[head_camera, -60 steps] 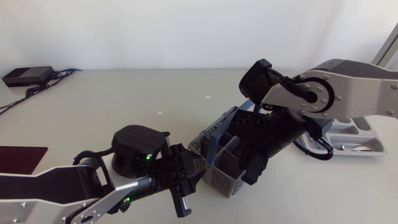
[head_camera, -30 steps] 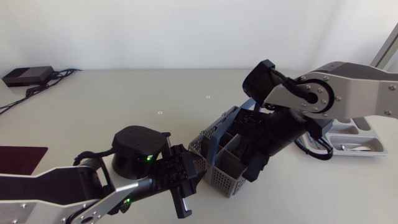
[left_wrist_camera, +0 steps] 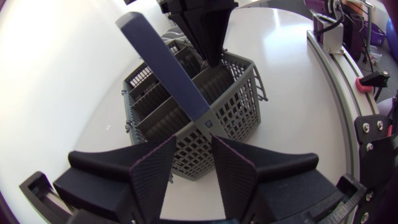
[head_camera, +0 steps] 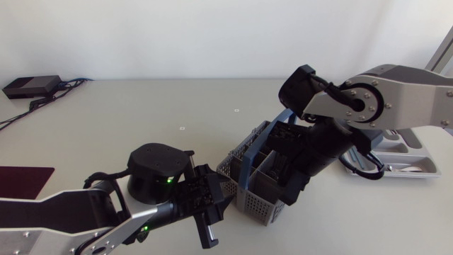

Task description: Sort the cutlery from the basket into the organizer compartments.

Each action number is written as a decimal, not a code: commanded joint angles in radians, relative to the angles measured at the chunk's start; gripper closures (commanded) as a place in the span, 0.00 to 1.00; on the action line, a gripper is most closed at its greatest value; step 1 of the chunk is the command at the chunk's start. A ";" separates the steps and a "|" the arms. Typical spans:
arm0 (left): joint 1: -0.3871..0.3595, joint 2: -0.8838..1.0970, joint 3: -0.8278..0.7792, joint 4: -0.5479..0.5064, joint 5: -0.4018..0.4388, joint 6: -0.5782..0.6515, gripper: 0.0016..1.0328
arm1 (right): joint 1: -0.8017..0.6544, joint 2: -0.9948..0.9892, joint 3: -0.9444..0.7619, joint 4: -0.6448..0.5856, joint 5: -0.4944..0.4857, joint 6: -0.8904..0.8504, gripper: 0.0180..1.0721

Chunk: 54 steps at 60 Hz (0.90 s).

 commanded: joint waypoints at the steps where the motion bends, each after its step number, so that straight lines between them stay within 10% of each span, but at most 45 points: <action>1: -0.012 0.017 -0.026 0.009 -0.008 0.010 0.60 | -0.006 -0.039 0.052 -0.007 -0.001 0.012 0.95; 54: -0.036 0.046 -0.020 0.012 -0.027 0.013 0.60 | -0.078 -0.047 -0.050 0.102 -0.160 0.032 0.95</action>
